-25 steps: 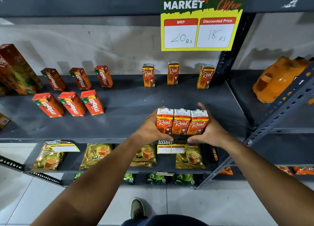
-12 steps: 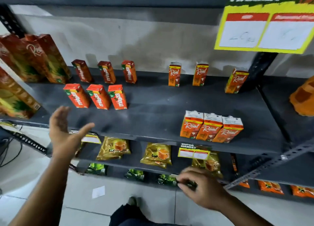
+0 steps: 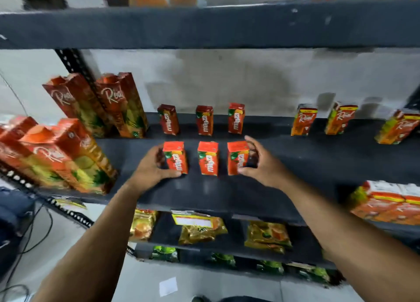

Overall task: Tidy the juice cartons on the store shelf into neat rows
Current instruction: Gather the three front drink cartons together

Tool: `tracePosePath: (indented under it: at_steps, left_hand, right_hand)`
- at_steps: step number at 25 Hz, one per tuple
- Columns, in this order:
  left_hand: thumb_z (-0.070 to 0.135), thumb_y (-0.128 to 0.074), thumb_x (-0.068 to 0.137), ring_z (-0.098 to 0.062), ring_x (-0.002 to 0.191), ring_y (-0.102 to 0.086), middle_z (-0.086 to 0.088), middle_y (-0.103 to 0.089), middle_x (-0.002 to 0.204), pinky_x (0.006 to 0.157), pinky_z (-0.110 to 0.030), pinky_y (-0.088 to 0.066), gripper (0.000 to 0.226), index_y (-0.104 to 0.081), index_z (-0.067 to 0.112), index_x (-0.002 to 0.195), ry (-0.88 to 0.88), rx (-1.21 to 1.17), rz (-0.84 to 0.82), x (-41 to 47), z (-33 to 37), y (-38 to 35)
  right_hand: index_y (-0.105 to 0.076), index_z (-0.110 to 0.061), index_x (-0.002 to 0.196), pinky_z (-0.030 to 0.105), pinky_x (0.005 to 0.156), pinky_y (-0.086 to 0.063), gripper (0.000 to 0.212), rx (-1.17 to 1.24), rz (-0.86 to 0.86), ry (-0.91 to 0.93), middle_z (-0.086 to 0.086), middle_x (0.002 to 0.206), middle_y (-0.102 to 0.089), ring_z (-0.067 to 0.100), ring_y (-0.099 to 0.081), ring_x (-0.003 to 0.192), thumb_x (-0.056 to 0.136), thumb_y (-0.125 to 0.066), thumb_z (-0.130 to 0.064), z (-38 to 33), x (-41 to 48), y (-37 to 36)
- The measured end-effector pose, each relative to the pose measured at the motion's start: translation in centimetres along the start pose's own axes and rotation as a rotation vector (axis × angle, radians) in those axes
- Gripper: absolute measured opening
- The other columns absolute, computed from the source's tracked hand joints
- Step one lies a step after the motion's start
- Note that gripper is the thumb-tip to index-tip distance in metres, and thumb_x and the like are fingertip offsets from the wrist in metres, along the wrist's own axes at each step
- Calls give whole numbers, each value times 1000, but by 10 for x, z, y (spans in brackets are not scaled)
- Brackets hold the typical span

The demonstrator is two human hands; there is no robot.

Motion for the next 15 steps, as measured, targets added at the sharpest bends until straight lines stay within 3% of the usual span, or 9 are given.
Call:
tracePosePath:
  at_steps: [2, 4, 6, 9, 11, 13, 15]
  left_hand:
    - [-3, -86, 59, -12, 92, -68, 1, -70, 99, 94, -36, -52, 56, -60, 19, 103, -15, 88, -95, 11, -1, -3]
    - [4, -87, 61, -6, 84, -68, 8, -70, 91, 85, -27, -54, 48, -62, 22, 98, -35, 149, -136, 19, 4, -10]
    - [10, -89, 60, 3, 82, -66, 16, -71, 86, 77, -19, -52, 47, -63, 30, 94, -63, 141, -214, 23, 9, -24]
    - [18, -91, 56, 2, 90, -65, 17, -70, 94, 76, -16, -50, 59, -58, 38, 100, -31, 98, -272, 25, 11, -43]
    - [15, -93, 52, 7, 83, -65, 22, -71, 84, 65, -9, -48, 60, -57, 38, 94, 31, 25, -270, 25, 7, -49]
    - [10, -93, 51, 13, 75, -63, 33, -68, 75, 57, -4, -45, 60, -55, 38, 89, 44, -7, -271, 23, 2, -51]
    - [10, -93, 51, 10, 79, -65, 27, -71, 81, 65, -9, -50, 60, -58, 35, 93, 37, -18, -294, 14, 0, -51]
  right_hand:
    - [-48, -42, 121, 15, 71, -43, 66, -92, 27, -82, -18, 104, -62, 3, -62, 95, 70, -83, -21, 4, 13, -9]
    - [-53, -59, 97, 22, 72, -43, 57, -96, 39, -98, -28, 85, -65, -6, -63, 84, 69, -84, -21, 2, 20, -19]
    - [-51, -68, 88, 26, 76, -45, 62, -86, 20, -95, -31, 83, -66, -13, -61, 83, 70, -84, -19, -3, 23, -31]
    - [-55, -56, 93, 31, 82, -49, 56, -59, 5, -107, -23, 91, -69, -5, -64, 88, 69, -84, -15, -8, 22, -41]
    - [-58, -41, 101, 37, 87, -51, 55, -37, 15, -123, -13, 99, -69, 8, -66, 96, 65, -86, -10, -9, 21, -46]
    - [-60, -34, 103, 33, 85, -51, 58, -44, 34, -121, -9, 99, -69, 10, -67, 95, 60, -89, -9, -13, 16, -51]
    - [-62, -29, 107, 29, 82, -52, 61, -36, 50, -99, -7, 100, -71, 6, -67, 92, 57, -90, -8, -17, 6, -57]
Point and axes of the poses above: each hand's wrist, its own x-axis towards the middle knuckle, its own y-axis out of the back of the hand, z = x × y, the point moved 7 cm from there along x, towards the middle knuckle
